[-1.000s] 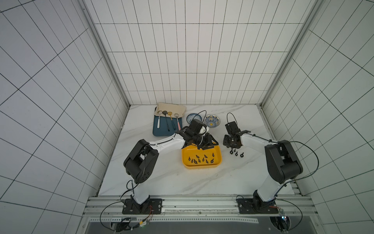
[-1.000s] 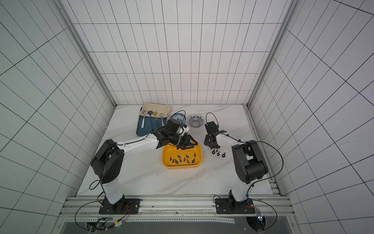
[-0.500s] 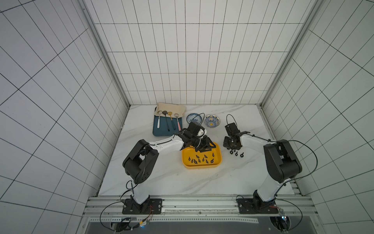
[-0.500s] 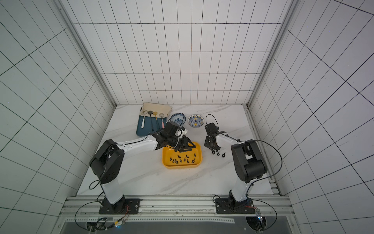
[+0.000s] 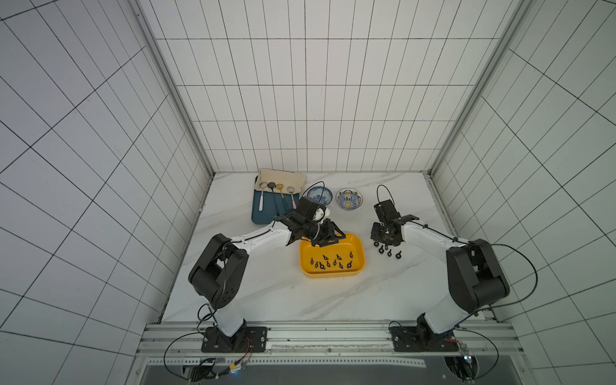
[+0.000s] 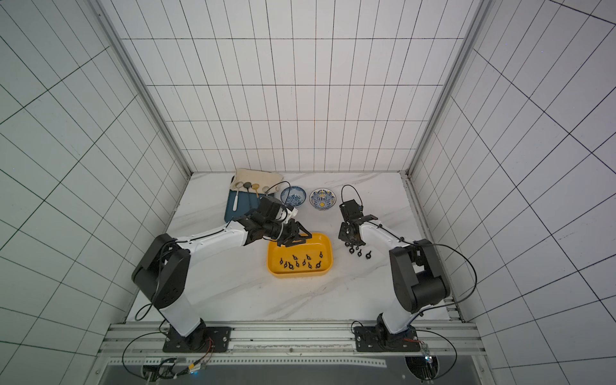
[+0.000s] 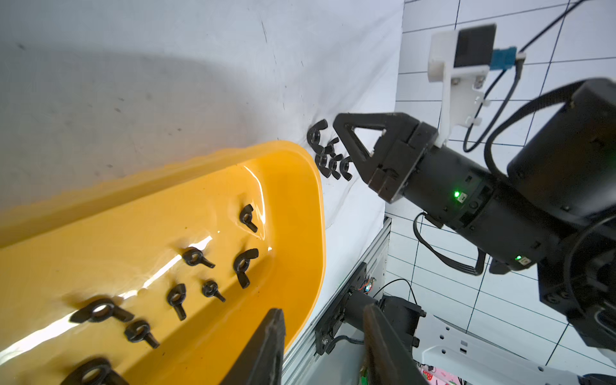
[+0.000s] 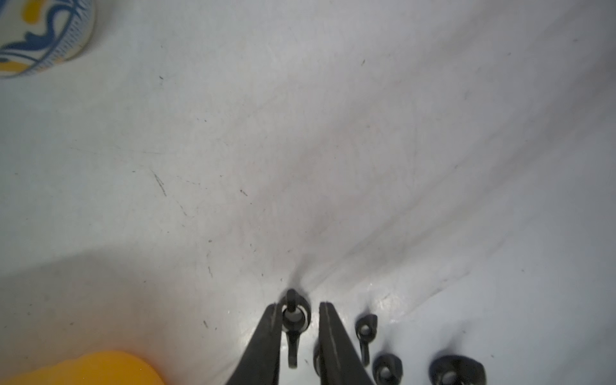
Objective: Take out the wing nut from the storage box
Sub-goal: Place the wing nut at the center of the board, then pick up the wing nut from the storage box.
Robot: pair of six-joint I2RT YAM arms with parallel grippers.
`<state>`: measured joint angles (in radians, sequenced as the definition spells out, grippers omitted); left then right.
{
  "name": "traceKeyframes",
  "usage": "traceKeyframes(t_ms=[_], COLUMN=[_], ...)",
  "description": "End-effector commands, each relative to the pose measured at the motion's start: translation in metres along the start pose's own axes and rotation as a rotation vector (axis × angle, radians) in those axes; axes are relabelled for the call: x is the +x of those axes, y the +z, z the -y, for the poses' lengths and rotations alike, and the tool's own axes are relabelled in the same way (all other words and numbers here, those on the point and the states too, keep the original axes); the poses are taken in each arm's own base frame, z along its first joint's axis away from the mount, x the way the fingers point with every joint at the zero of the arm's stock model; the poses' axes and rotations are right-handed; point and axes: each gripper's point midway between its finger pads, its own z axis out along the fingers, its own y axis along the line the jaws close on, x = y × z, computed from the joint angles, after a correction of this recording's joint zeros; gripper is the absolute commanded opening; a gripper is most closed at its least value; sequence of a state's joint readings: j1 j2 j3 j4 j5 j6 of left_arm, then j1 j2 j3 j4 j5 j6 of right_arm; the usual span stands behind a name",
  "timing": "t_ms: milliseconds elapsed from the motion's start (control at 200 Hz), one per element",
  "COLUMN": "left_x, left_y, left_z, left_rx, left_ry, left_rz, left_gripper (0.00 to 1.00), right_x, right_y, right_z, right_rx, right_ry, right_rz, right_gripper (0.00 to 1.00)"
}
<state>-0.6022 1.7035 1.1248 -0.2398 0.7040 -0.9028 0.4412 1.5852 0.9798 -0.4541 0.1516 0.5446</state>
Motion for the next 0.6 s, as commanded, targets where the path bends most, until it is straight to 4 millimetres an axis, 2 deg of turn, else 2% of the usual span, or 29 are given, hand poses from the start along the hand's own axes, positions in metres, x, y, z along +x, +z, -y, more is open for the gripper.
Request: traceKeyframes(t_ms=[0,180,265,420,595], left_x=[-0.005,-0.019,-0.024,-0.026,-0.025], left_y=[-0.022,-0.059,-0.07,-0.075,-0.076], left_z=[-0.008,-0.037,-0.046,-0.043,-0.04], left_rx=[-0.001,-0.032,-0.035,-0.014,0.001], left_ry=[0.013,-0.039,-0.067,-0.076,-0.08], left_rz=[0.03,0.109,0.14,0.148,0.148], left_gripper=[0.42,0.42,0.42,0.43,0.42], right_x=[-0.001,0.018,0.026,0.042,0.063], right_y=[-0.03,-0.07,-0.079,-0.071,-0.049], right_z=[-0.007,-0.054,-0.072,-0.097,-0.109], right_rx=[0.014,-0.022,-0.032,-0.043,-0.045], right_ry=[-0.057,-0.15,-0.18,-0.24,-0.272], right_rz=[0.028,0.066,0.073,0.027,-0.057], right_gripper=[0.24,0.23,0.22,0.22,0.22])
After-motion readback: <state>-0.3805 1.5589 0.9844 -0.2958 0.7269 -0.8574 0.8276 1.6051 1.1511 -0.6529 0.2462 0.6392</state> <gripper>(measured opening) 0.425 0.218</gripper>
